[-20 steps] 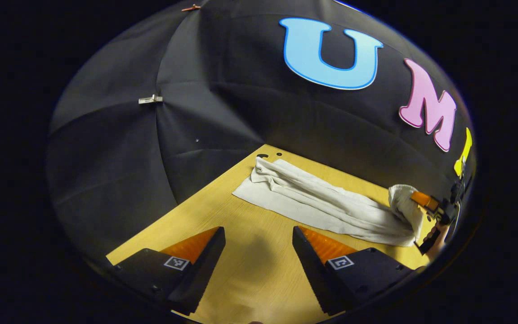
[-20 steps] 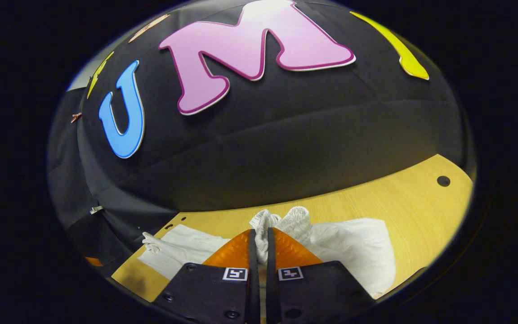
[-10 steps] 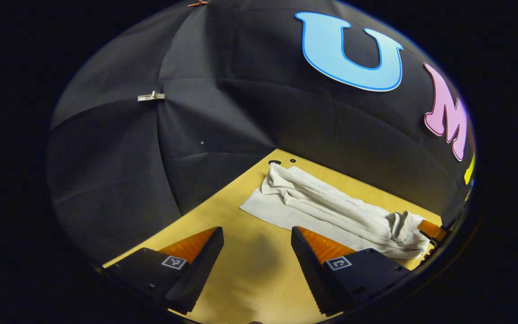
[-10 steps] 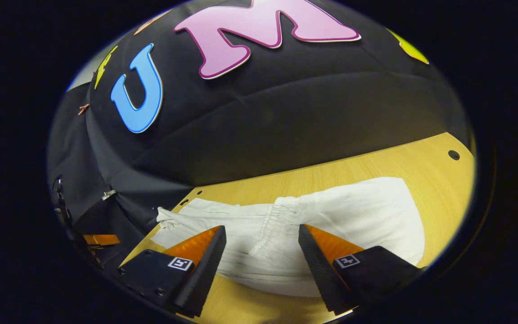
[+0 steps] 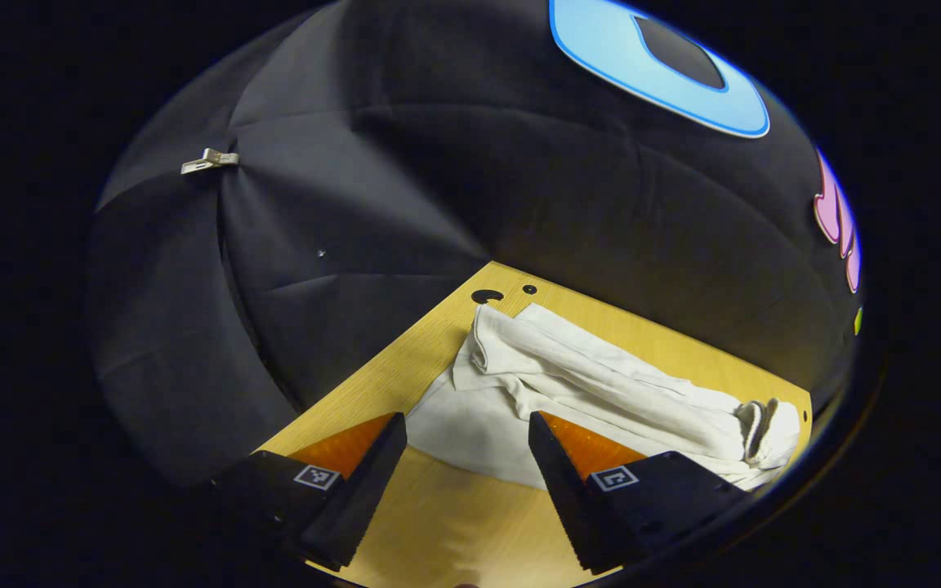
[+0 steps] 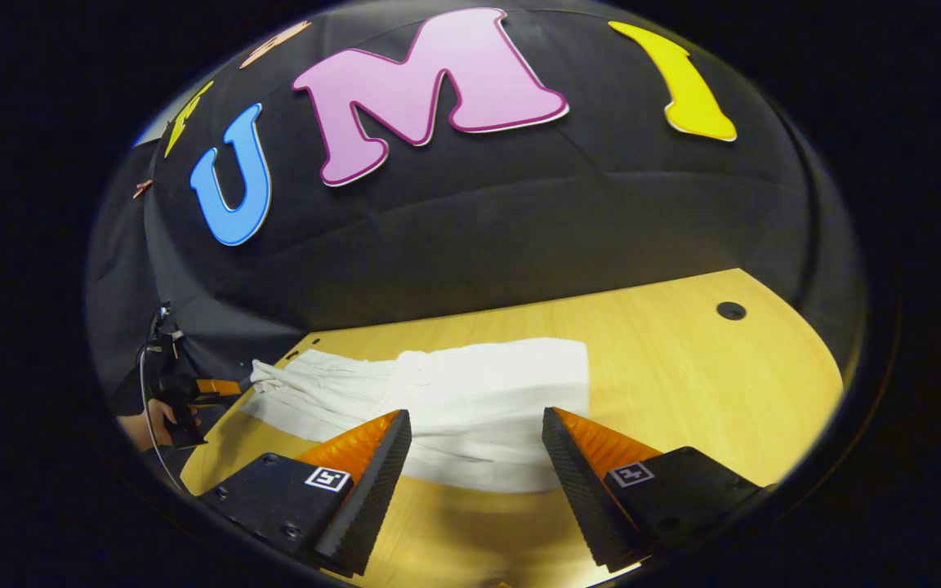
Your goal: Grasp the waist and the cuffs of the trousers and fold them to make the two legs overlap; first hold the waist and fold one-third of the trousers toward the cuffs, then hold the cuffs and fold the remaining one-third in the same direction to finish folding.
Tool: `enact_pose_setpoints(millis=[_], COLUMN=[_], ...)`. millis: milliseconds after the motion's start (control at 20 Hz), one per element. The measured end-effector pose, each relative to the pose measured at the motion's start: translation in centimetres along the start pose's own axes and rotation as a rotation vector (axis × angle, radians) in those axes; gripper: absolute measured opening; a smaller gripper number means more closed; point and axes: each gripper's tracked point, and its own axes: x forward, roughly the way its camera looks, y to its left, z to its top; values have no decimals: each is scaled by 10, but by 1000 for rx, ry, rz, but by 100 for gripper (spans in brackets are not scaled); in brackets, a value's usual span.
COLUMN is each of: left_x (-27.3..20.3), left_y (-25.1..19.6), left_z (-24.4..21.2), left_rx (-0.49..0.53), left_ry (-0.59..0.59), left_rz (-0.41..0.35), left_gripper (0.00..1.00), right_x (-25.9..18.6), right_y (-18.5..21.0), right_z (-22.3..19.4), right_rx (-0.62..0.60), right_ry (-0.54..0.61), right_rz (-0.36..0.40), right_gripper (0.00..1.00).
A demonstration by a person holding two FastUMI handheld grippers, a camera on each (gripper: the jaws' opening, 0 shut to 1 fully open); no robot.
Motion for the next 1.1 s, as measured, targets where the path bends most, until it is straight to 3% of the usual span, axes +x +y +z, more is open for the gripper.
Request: enact_pose_setpoints(millis=[250, 400, 450, 500, 550, 600, 650, 700, 750, 800, 950, 1000, 1050, 1100], left_x=[51, 72, 77, 83, 89, 91, 92, 94, 96, 97, 99, 97, 99, 98], left_y=[6, 2, 7, 10, 3, 4, 4, 2, 0, -2, -14, -17, -23, -28], left_z=[19, 28, 24, 21, 20, 19, 14, 9, 4, 3, -6, -6, -8, -10], left_rx=[-158, -208, -184, -151, -120, -87, -42, 21, 99, 166, 166, 160, 156, 170], left_ry=[-48, -51, -25, -9, -5, -9, 5, 23, 45, 65, 104, 114, 121, 128], left_rz=[-13, -74, -69, -60, -62, -50, -30, -5, 12, 12, -37, -50, -62, -73], left_gripper=[95, 94, 94, 87, 94, 89, 96, 96, 86, 90, 60, 57, 41, 39], right_x=[-47, -71, -75, -75, -75, -76, -75, -75, -75, -75, -75, -76, -77, -77], right_y=[-43, -53, -54, -53, -52, -51, -48, -45, -42, -40, -38, -35, -34, -34], right_z=[-30, -60, -69, -74, -77, -79, -79, -79, -79, -78, -82, -82, -81, -80], right_rx=[148, 141, 118, 100, 96, 103, 114, 125, 133, 137, 138, 141, 142, 143], right_ry=[50, 109, 133, 153, 166, 172, 173, 173, 173, 171, 179, 182, 180, 178], right_rz=[-135, -164, -166, -168, -168, -167, -166, -162, -157, -157, -164, -161, -159, -159], right_gripper=[98, 98, 98, 98, 98, 98, 98, 98, 98, 98, 98, 98, 98, 98])
